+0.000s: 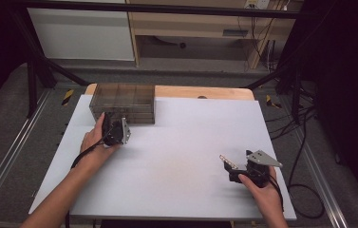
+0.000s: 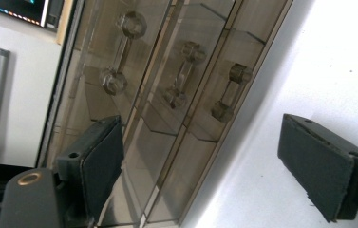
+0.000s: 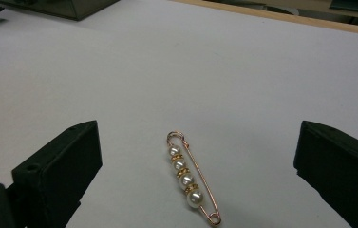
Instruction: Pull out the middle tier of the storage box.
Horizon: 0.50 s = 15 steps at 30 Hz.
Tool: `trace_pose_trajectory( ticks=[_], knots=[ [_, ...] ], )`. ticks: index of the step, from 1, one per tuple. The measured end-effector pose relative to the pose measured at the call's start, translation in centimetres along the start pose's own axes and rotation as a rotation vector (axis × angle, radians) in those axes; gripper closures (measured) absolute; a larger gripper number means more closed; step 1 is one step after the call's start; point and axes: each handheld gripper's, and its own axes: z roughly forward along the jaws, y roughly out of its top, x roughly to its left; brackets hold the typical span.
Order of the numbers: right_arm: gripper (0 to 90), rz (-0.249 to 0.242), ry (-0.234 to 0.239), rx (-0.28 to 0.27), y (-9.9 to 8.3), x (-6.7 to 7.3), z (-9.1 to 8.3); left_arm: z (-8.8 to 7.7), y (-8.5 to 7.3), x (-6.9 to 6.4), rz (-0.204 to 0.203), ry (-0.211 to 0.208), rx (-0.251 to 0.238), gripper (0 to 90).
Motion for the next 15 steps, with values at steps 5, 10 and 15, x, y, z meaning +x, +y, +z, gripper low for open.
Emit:
trace_pose_trajectory(
  ticks=[5, 10, 15],
  knots=[
    [2.5, -0.007, -0.012, 0.002, 0.04, 0.04, 0.04, 0.11, -0.09, -0.27, 0.058, 0.040, -0.003, 21.2],
    [2.5, -0.012, -0.016, 0.002, 0.02, -0.03, 0.02, 0.26, -0.14, -0.45, 0.091, 0.081, 0.013, 28.0],
    [2.6, -0.028, -0.023, 0.008, 0.01, -0.01, -0.01, 0.37, -0.09, -0.76, 0.117, 0.100, 0.017, 40.3]
  ],
)
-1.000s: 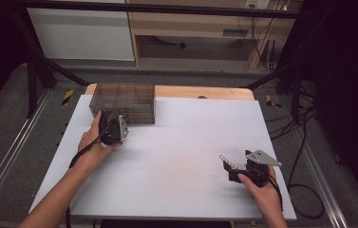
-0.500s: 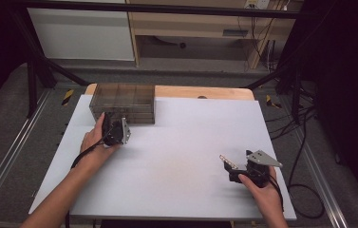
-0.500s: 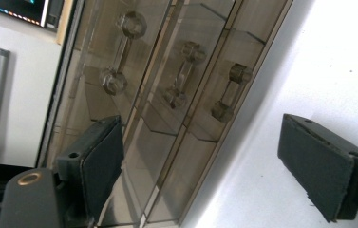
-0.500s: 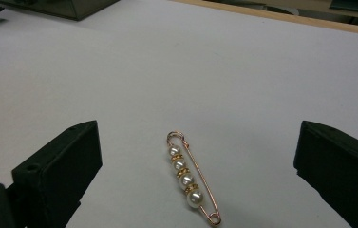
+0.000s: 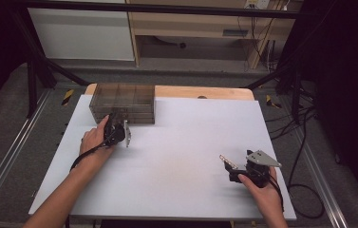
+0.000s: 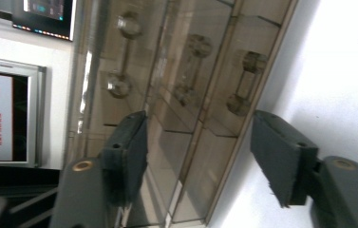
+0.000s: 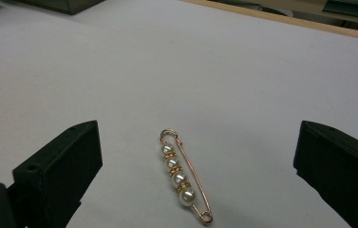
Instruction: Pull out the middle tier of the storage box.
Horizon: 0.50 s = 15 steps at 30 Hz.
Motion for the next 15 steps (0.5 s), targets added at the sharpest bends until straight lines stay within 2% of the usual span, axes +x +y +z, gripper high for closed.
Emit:
trace_pose_trajectory(
  ticks=[1, 2, 6, 10, 11, 15],
  knots=[
    [2.6, 0.000, 0.000, 0.000, 0.0, 0.0, 0.0, 0.0, 0.0, 0.0, 0.000, 0.000, 0.000, 42.4],
    [2.8, -0.001, -0.002, 0.002, 0.0, 0.0, 0.0, -0.1, 0.2, -0.1, 0.029, 0.020, -0.006, 44.2],
    [2.9, -0.003, -0.006, 0.003, 0.0, 0.0, 0.0, -0.3, 0.5, -0.3, 0.051, 0.040, -0.025, 49.0],
    [3.1, -0.005, -0.006, 0.003, 0.0, 0.0, 0.0, -0.1, 0.6, -0.5, 0.081, 0.053, -0.023, 52.6],
    [3.2, -0.006, -0.006, 0.003, 0.0, 0.0, 0.0, 0.0, 0.6, -0.7, 0.103, 0.062, -0.018, 52.9],
    [3.4, -0.013, -0.007, 0.000, 0.0, 0.1, 0.0, 0.1, 0.8, -1.0, 0.117, 0.057, -0.012, 56.7]
  ],
)
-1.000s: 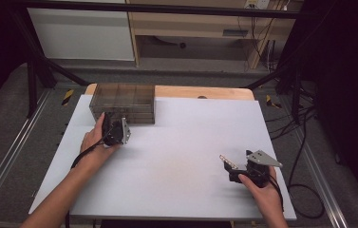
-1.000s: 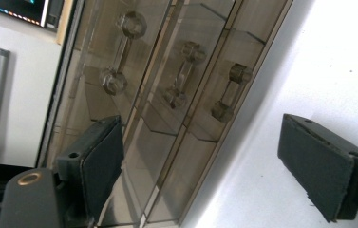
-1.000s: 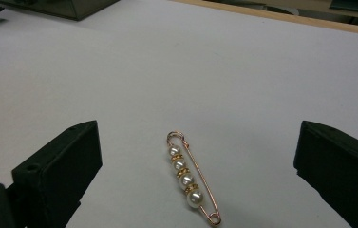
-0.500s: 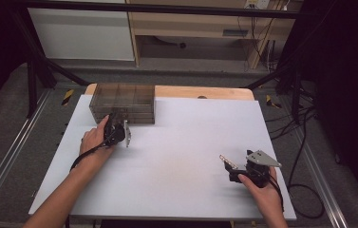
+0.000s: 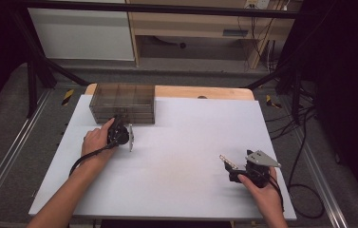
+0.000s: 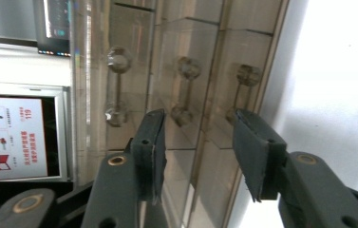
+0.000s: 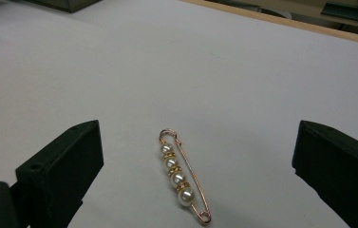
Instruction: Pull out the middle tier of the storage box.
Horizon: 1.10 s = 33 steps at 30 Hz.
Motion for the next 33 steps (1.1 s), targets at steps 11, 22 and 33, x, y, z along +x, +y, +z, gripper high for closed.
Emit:
trace_pose_trajectory(
  ticks=[11, 22, 33],
  knots=[
    [3.4, -0.007, 0.001, 0.006, -0.06, -0.11, 0.13, -0.04, -0.07, 0.23, -0.001, 0.020, -0.013, 65.2],
    [3.3, 0.000, 0.001, 0.014, -0.13, -0.16, 0.26, 0.21, -0.16, 0.23, 0.001, 0.033, -0.025, 64.3],
    [3.3, 0.000, 0.002, 0.016, -0.20, -0.21, 0.39, 0.18, 0.22, 0.15, 0.021, 0.045, -0.030, 64.6]
  ],
)
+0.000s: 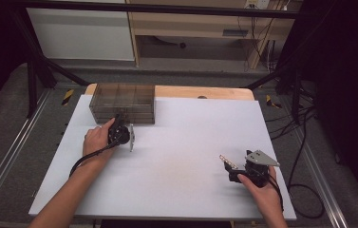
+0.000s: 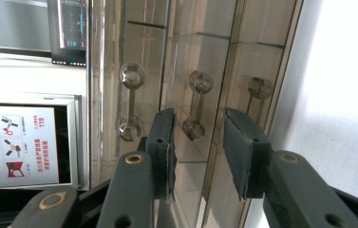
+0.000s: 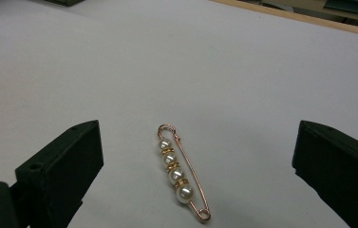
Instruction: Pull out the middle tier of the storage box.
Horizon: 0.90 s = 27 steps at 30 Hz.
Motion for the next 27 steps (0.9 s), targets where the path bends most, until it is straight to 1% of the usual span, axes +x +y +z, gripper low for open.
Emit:
trace_pose_trajectory(
  ticks=[3, 5, 9, 16, 17, 21, 27],
  knots=[
    [3.3, 0.000, 0.002, -0.001, 0.01, 0.05, -0.03, 0.14, 0.07, -0.13, -0.001, -0.001, 0.004, 64.4],
    [3.3, 0.000, 0.002, -0.002, 0.02, 0.05, -0.03, 0.12, 0.16, -0.13, 0.009, 0.004, 0.003, 64.4],
    [3.3, -0.001, 0.003, 0.000, 0.03, 0.03, 0.00, 0.14, 0.27, -0.24, 0.014, 0.007, -0.002, 64.5],
    [3.3, -0.002, 0.002, 0.002, 0.00, 0.06, -0.01, 0.13, 0.34, -0.30, 0.014, 0.006, 0.001, 64.7],
    [3.3, -0.003, 0.001, 0.002, -0.01, 0.02, 0.00, 0.12, 0.40, -0.28, 0.016, 0.000, 0.004, 65.7],
    [3.3, 0.000, 0.003, 0.007, -0.03, 0.05, 0.03, 0.13, 0.39, -0.28, 0.012, 0.005, 0.004, 65.9],
    [3.3, -0.005, 0.003, 0.008, -0.04, 0.03, 0.16, 0.10, 0.69, -0.49, 0.042, 0.022, -0.011, 67.1]
  ],
)
